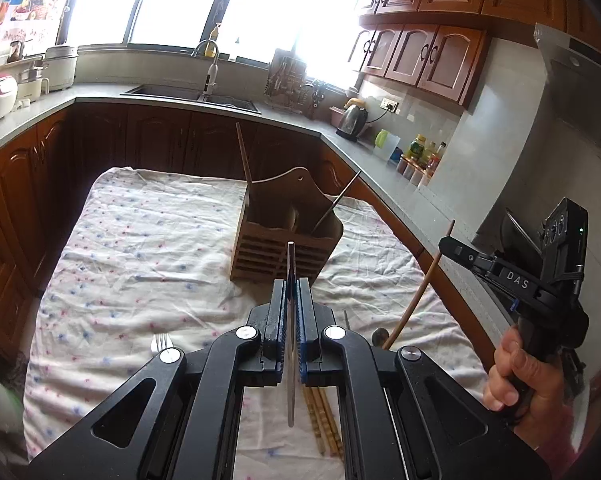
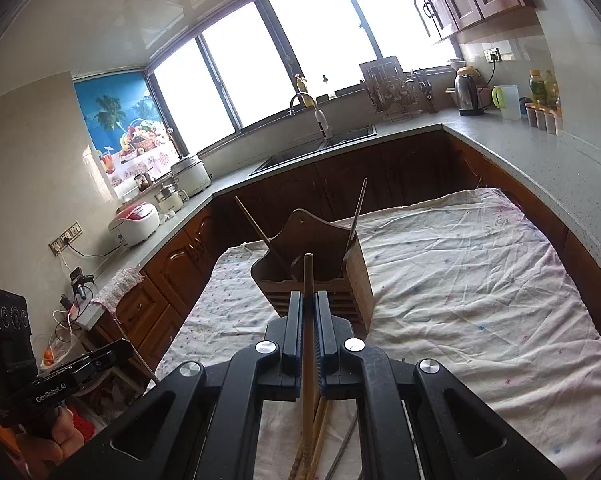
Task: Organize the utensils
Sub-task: 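Lift both chopsticks and lower them into the wooden utensil holder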
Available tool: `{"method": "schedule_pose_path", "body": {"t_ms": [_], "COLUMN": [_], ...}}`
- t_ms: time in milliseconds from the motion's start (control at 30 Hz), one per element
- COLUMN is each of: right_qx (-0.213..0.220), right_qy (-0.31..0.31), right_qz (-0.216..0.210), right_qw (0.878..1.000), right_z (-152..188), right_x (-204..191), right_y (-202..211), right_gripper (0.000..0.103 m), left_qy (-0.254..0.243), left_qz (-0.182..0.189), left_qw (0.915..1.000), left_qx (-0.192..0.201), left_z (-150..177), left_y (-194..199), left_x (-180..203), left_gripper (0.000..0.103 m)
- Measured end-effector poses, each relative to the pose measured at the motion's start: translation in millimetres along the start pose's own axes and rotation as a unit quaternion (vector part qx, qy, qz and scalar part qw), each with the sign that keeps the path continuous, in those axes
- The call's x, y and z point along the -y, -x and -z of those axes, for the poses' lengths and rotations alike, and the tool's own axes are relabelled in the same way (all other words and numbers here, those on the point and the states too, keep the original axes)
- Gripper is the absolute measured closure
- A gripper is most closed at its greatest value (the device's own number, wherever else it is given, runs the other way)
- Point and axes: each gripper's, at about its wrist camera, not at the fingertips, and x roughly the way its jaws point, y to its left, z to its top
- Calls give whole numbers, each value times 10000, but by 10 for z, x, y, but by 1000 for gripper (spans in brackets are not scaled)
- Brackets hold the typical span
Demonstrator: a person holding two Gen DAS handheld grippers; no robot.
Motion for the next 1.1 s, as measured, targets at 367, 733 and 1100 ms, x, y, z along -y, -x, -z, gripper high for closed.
{"method": "schedule_pose_path", "body": {"t_ms": [367, 733, 1100], "right_qx": [470, 1188, 1538], "right_qy": [38, -21, -170], "right_qz": [79, 94, 185], "right_qw": [9989, 9929, 9878], "right_z": [-366, -939, -1277], "right_x": [41, 72, 242], "right_y": [-70, -291, -750], "right_gripper": [98, 98, 98], "left_qy": [-86, -152, -34], "left_qz": [-74, -113, -393], "left_qw": [9981, 9912, 9880], "left_qx": [603, 1313, 1490], "left_z": [-537, -1287, -1630], "left_y": [10, -175, -885], "left_x": [-35, -54, -210], "left_gripper": [100, 100, 100]}}
